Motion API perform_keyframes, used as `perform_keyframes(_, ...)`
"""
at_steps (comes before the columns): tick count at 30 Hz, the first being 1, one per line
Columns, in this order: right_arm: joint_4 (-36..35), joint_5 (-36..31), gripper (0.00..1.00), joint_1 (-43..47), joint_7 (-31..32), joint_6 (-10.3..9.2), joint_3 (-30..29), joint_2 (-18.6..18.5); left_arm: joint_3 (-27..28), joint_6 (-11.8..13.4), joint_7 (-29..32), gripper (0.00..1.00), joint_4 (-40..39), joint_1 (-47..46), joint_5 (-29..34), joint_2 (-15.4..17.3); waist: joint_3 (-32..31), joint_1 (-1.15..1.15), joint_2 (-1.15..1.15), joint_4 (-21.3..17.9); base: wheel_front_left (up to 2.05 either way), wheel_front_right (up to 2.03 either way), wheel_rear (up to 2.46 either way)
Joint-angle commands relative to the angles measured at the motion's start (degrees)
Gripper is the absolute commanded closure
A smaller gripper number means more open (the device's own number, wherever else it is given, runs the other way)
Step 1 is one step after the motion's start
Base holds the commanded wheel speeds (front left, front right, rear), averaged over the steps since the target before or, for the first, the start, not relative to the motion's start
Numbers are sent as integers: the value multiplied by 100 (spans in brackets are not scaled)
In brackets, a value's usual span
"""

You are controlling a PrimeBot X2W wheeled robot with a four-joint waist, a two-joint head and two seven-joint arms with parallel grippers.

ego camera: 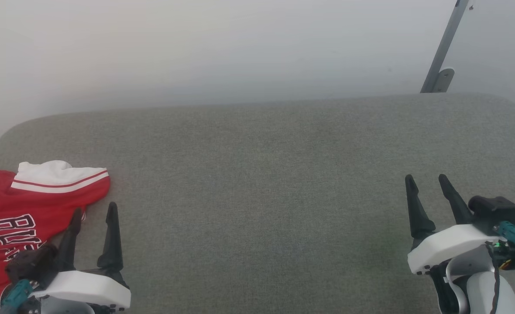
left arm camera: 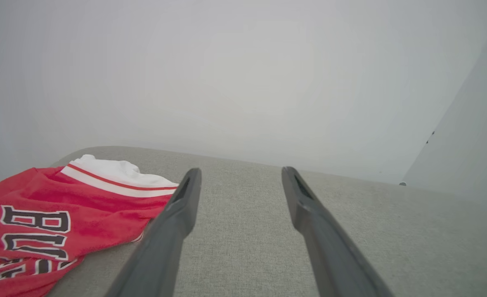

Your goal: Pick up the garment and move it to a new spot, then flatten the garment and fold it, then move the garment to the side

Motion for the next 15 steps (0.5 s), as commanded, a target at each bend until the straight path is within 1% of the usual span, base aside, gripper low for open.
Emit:
perform_keyframes(1,-56,-168,0,-67,-66,0,-1,10,-21,24,-52,0,-64,27,158,59,-7,0,0,-3,0,0,0)
perform_keyframes(15,-74,-777,0,-91,-170,0,5,11,-108,75,-195,0,-118,90,587,174,-24,0,0,-16,0,0,0)
